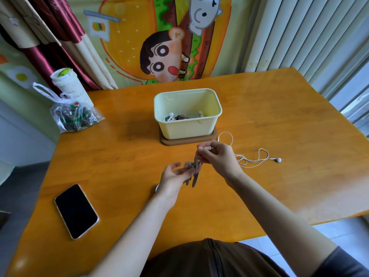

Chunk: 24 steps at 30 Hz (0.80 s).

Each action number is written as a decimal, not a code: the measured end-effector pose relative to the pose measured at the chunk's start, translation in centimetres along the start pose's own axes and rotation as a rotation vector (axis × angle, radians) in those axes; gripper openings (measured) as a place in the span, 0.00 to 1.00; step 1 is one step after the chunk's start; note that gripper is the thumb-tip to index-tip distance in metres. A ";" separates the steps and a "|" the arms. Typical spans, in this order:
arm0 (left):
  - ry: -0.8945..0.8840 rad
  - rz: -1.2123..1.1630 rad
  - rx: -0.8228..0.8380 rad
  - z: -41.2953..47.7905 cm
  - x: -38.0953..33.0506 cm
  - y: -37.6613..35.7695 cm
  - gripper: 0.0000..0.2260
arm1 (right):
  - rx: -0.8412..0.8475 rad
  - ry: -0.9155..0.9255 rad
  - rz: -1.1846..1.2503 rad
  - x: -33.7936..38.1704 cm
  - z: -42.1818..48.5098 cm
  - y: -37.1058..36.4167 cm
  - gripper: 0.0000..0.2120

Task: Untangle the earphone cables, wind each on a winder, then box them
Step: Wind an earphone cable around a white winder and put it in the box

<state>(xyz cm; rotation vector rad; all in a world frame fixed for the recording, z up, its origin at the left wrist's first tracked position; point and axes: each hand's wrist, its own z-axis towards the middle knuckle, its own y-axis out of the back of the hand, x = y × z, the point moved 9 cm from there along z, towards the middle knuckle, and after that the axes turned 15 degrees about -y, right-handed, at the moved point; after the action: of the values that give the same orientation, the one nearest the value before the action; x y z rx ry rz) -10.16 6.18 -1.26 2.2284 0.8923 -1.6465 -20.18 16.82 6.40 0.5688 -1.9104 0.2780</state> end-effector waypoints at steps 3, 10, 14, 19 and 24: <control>0.145 -0.123 0.022 -0.5 1.3 -0.7 0.22 | 0.005 -0.007 -0.037 -0.6 0.1 -0.4 0.07; 0.220 -0.107 0.207 -0.8 2.1 -1.5 0.05 | -0.044 -0.016 -0.077 -1.2 0.3 -0.3 0.04; 0.180 -0.036 0.154 -0.5 1.8 -0.9 0.03 | -0.023 -0.018 -0.059 -1.2 0.2 -0.1 0.03; 0.090 0.114 0.102 -0.4 1.3 -0.1 0.08 | 0.003 -0.027 0.004 -1.1 0.3 0.0 0.03; -0.042 0.236 0.074 -0.4 -0.1 -0.3 0.05 | -0.017 0.039 -0.135 0.1 0.2 -0.3 0.05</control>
<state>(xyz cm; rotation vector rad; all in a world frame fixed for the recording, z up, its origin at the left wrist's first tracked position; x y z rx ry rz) -10.03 6.64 -0.92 2.2382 0.5420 -1.6326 -20.22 16.48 6.42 0.6734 -1.8262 0.1846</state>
